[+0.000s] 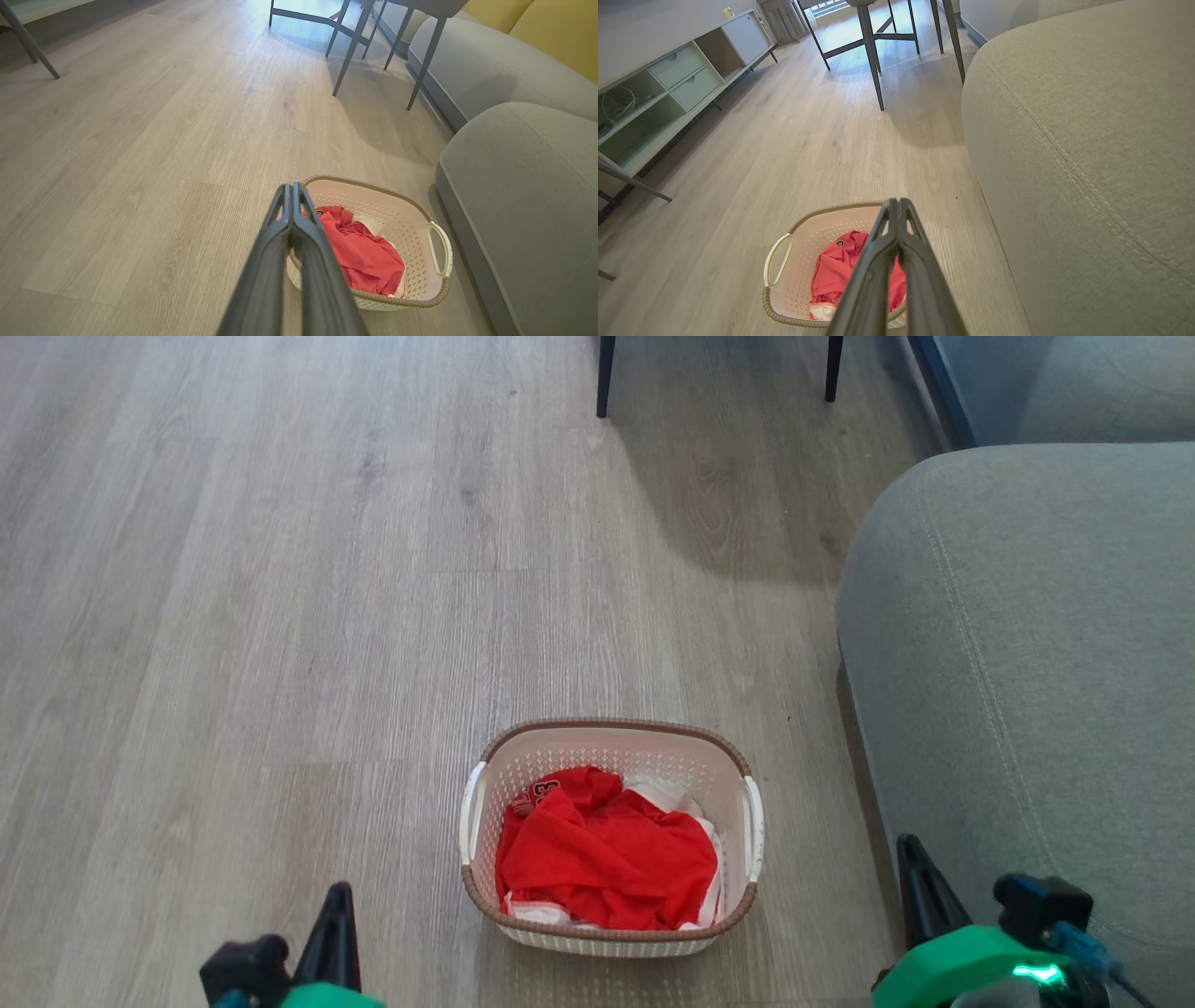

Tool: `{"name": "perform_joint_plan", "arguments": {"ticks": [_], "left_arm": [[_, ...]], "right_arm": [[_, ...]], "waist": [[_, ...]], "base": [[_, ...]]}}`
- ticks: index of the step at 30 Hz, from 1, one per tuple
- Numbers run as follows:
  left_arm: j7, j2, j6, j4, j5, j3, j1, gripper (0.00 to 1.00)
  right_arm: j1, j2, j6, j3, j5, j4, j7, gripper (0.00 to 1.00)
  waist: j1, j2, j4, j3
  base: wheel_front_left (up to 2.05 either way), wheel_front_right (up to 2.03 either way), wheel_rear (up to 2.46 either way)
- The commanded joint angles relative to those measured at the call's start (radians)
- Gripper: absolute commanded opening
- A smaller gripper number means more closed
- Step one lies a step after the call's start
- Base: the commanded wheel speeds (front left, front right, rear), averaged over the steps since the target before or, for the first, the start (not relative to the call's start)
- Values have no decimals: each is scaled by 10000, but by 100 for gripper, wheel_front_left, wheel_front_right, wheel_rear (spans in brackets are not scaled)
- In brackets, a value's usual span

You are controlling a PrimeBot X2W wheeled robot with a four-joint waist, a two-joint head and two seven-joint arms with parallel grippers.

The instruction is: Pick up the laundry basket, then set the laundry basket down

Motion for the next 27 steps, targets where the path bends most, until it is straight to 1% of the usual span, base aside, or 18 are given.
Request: {"name": "perform_joint_plan", "arguments": {"ticks": [1, 27], "left_arm": [[43, 77, -47, -246, -258, 143, -475, 0], [725, 174, -469, -112, -3536, 574, -1091, 0]], "right_arm": [[-427, -107, 3, -74, 251, -294, 45, 0], [-783, -232, 8, -459, 3301, -265, 712, 0]], "waist": [[0, 0, -5, 0], [0, 0, -135, 5]], "base": [[0, 0, 0], [0, 0, 0]]}}
